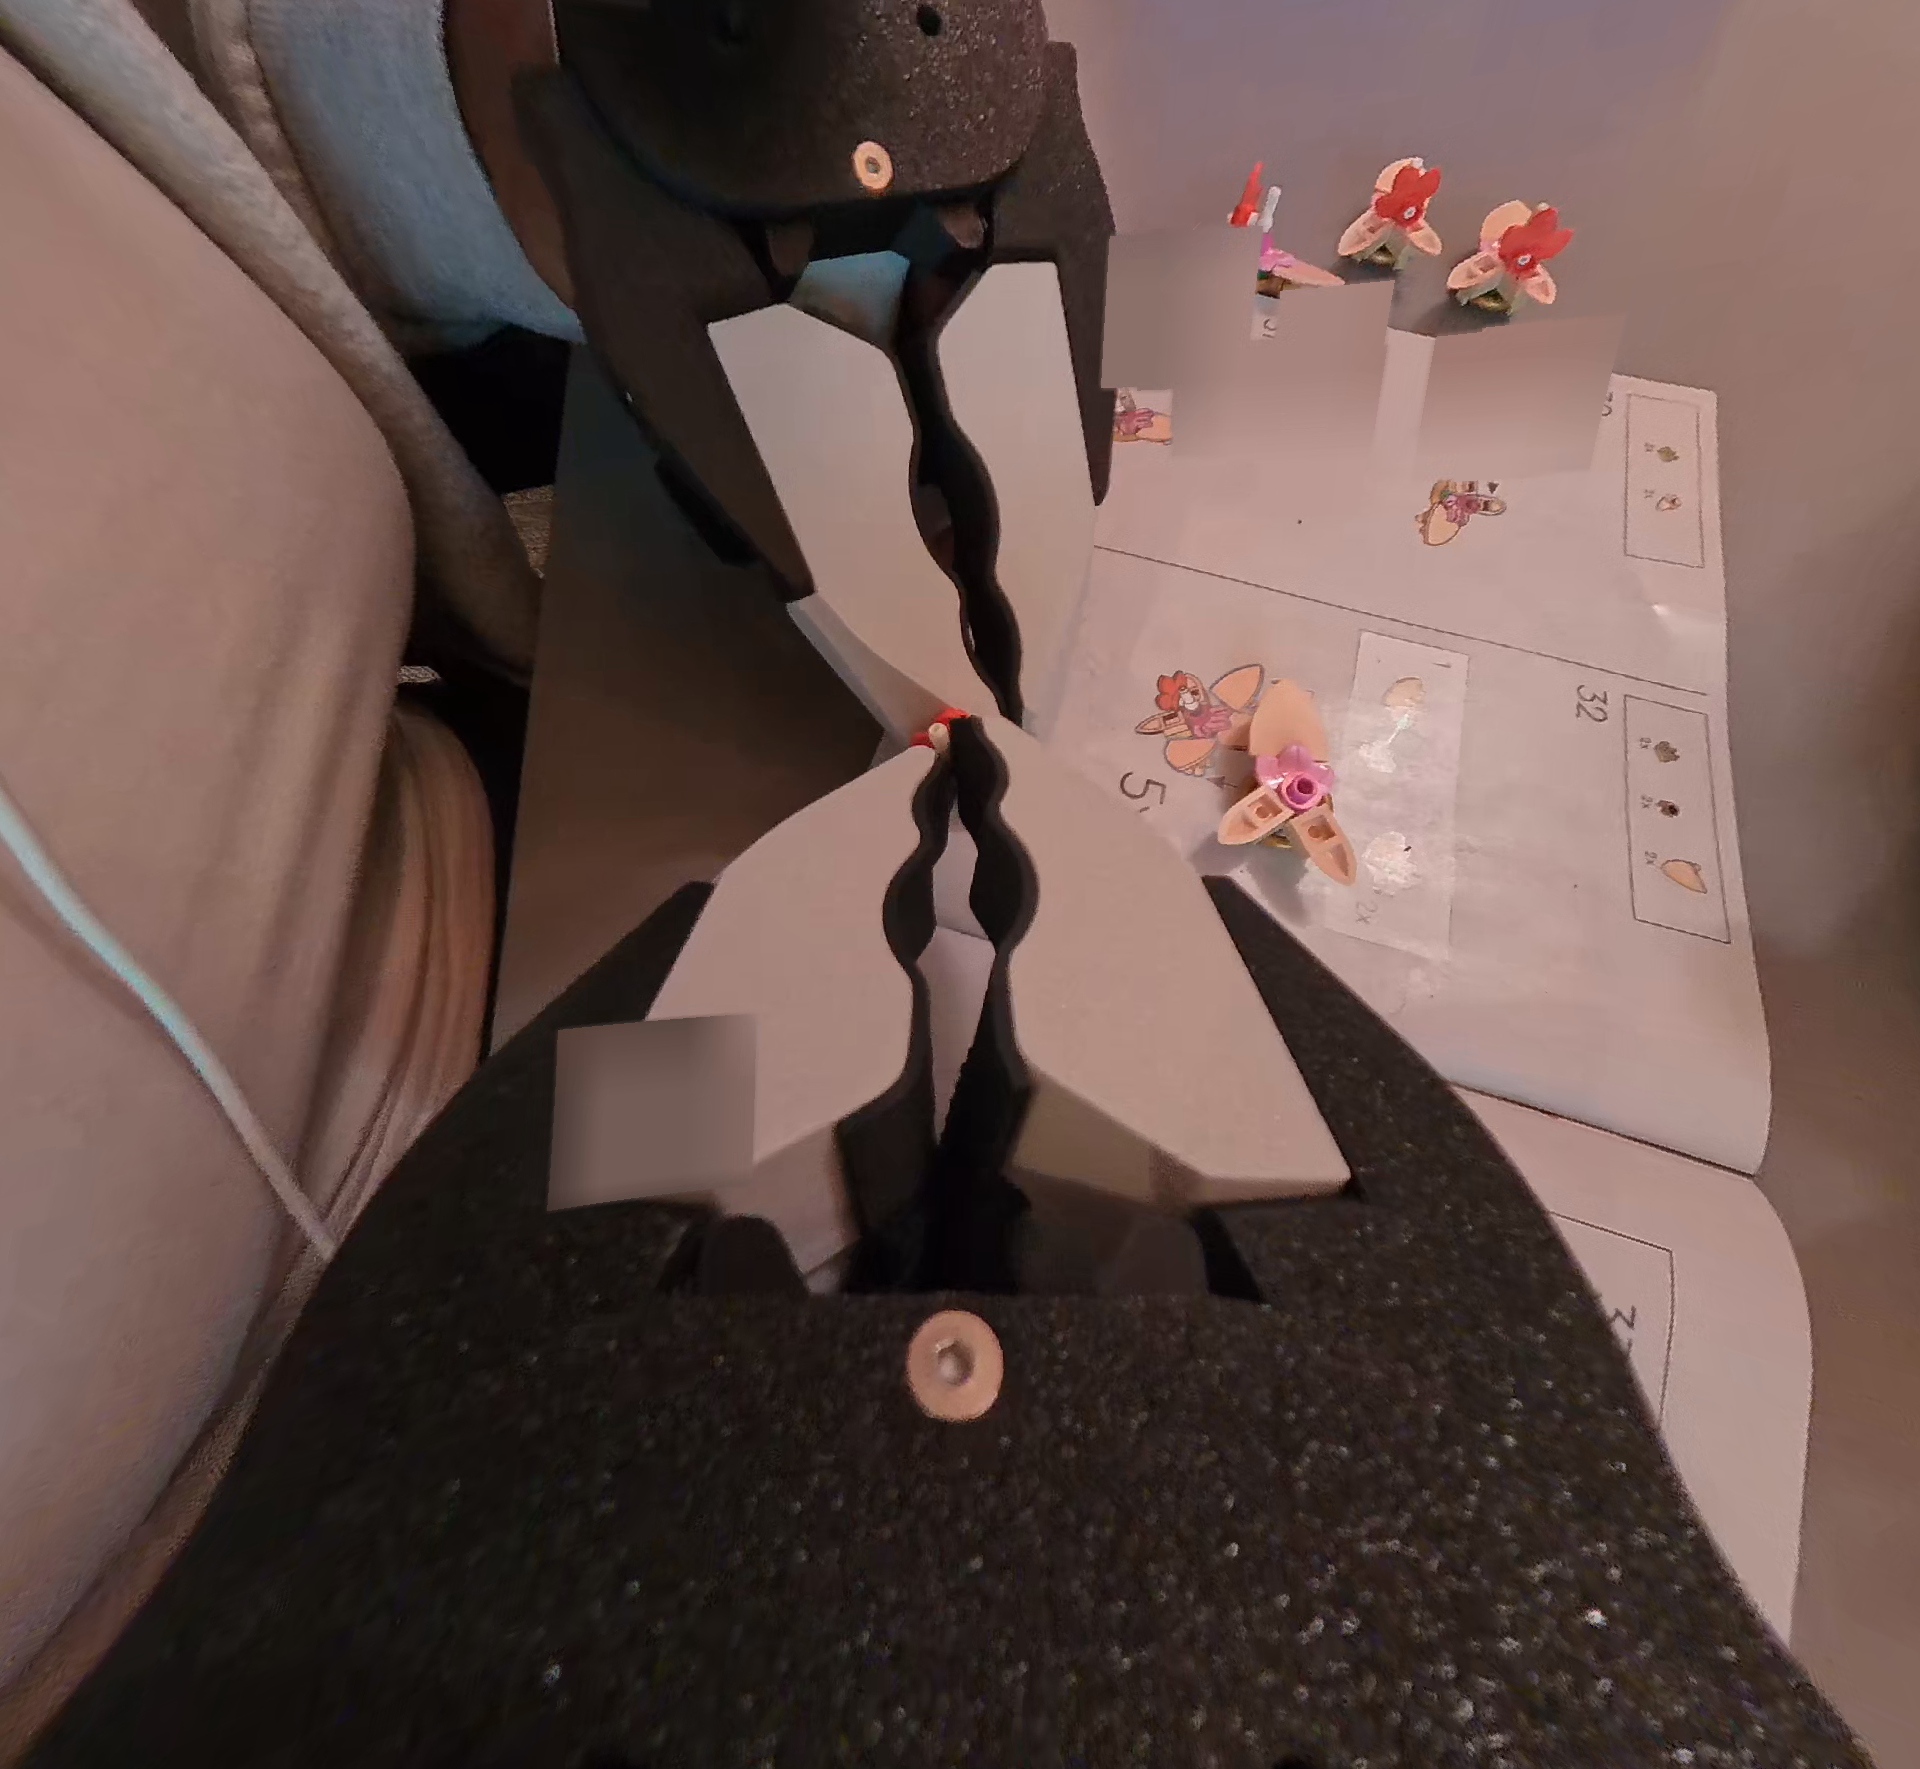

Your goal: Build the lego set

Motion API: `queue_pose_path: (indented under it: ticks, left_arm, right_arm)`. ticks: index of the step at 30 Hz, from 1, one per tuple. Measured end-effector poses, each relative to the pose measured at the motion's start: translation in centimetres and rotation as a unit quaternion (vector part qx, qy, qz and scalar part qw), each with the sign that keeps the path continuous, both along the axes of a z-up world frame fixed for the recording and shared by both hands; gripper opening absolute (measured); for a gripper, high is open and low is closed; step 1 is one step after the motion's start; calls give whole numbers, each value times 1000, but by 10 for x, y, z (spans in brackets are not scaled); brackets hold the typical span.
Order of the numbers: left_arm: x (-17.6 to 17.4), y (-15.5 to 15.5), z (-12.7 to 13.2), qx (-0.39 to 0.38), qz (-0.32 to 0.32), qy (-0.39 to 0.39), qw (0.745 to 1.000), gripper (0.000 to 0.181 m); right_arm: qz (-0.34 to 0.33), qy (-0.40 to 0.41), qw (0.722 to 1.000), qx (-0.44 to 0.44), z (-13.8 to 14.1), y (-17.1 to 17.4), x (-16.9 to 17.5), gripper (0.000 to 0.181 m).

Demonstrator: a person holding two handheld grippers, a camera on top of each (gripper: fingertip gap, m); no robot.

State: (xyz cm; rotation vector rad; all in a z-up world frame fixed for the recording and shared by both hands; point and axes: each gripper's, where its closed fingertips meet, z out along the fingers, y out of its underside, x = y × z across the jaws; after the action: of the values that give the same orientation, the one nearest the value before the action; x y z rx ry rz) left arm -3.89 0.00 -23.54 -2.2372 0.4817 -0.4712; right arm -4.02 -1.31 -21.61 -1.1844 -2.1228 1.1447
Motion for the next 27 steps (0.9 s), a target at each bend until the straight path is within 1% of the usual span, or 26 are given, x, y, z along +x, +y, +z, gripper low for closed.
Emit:
queue_pose_path:
  ticks: [2, 6, 8, 13, 15, 16, 18, 20, 22, 24, 27]
  left_arm:
    - [-1, -1, 0, 1, -2, 0, 1000, 0]
    - [-5, 0, 3, -3, 12, -28, 1000, 0]
    - [-4, -1, 3, -3, 7, -26, 1000, 0]
    - [-4, -1, 5, 4, 8, -34, 999, 0]
    - [-5, 0, 5, 2, 11, -34, 999, 0]
    - [-6, 0, 4, -1, 14, -32, 999, 0]
    - [-8, 1, 1, -8, 22, -22, 999, 0]
    - [-8, 1, 0, -10, 21, -22, 999, 0]
    - [-8, 1, 1, -11, 22, -30, 999, 0]
    - [-8, 1, 2, -12, 21, -41, 999, 0]
    - [-9, 1, 2, -13, 23, -45, 999, 0]
  right_arm:
    - [6, -1, 1000, 2, 1, -1, 0, 1]
    - [2, 8, 1000, -17, 6, -1, -4, 4]
    - [-4, 11, 1000, -9, 5, 1, -6, 9]
    - [-1, 12, 1000, 6, 3, -1, -6, 3]
    - [-5, 0, 1000, 8, 1, 3, -4, 7]
    - [-10, -5, 1000, 18, 1, 8, -3, 16]
    - [-20, -22, 998, 54, 3, 27, 3, 24]
    - [-31, -57, 994, 91, 4, 49, 13, 21]
    - [-24, -97, 989, 110, -1, 60, 24, 17]
    - [-11, -115, 988, 103, -6, 58, 27, 16]
    - [-5, -126, 985, 114, -17, 56, 23, 19]
